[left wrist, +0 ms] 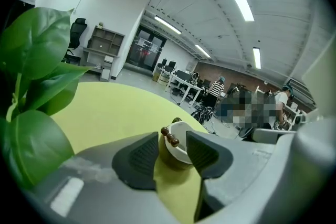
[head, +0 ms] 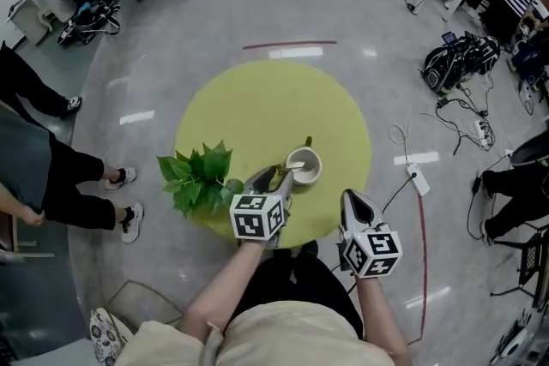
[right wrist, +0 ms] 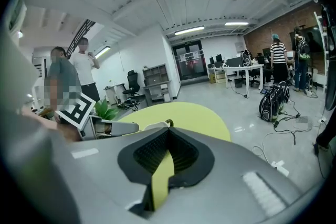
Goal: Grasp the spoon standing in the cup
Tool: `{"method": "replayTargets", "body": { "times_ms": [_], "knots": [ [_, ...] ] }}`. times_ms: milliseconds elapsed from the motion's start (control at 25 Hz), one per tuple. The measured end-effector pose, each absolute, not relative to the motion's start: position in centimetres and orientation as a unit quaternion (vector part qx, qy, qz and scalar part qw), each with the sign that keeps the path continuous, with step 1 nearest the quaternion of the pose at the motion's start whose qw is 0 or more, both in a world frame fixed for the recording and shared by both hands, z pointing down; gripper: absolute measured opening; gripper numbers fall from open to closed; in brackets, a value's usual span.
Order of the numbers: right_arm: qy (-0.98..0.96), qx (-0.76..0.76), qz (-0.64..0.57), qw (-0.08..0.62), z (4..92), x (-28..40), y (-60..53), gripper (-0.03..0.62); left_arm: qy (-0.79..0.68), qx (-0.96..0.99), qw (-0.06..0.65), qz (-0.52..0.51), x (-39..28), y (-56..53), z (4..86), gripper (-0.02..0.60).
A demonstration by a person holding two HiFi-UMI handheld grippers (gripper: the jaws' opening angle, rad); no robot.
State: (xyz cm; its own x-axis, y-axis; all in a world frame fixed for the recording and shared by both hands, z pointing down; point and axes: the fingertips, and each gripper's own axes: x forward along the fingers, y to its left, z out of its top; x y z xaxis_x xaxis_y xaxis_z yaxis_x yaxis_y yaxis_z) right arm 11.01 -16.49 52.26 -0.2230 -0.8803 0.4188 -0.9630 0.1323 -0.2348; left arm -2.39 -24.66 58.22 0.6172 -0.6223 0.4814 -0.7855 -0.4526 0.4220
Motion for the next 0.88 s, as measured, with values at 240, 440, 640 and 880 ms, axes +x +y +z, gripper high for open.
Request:
{"method": "replayTargets", "body": {
  "times_ms": [240, 440, 640, 880],
  "knots": [
    [-0.76, 0.601, 0.232, 0.091, 52.1, 11.3, -17.9, 0.003, -0.438, 0.83, 0.317, 0.138, -2.2, -25.5, 58.4, 0.135],
    [-0.766, 0.59, 0.237, 0.092, 52.3, 11.6, -18.5, 0.002, -0.455, 0.821, 0.313, 0.147, -2.3, -25.7, 58.5, 0.124],
    [-0.773, 0.579, 0.242, 0.091, 52.4, 11.8, -18.8, 0.003, -0.472, 0.812, 0.308, 0.15, -2.4, -25.9, 58.4, 0.104],
    [-0.778, 0.571, 0.244, 0.09, 52.1, 12.5, -18.6, 0.002, -0.484, 0.81, 0.298, 0.146, -1.9, -25.6, 57.2, 0.095]
  ]
}}
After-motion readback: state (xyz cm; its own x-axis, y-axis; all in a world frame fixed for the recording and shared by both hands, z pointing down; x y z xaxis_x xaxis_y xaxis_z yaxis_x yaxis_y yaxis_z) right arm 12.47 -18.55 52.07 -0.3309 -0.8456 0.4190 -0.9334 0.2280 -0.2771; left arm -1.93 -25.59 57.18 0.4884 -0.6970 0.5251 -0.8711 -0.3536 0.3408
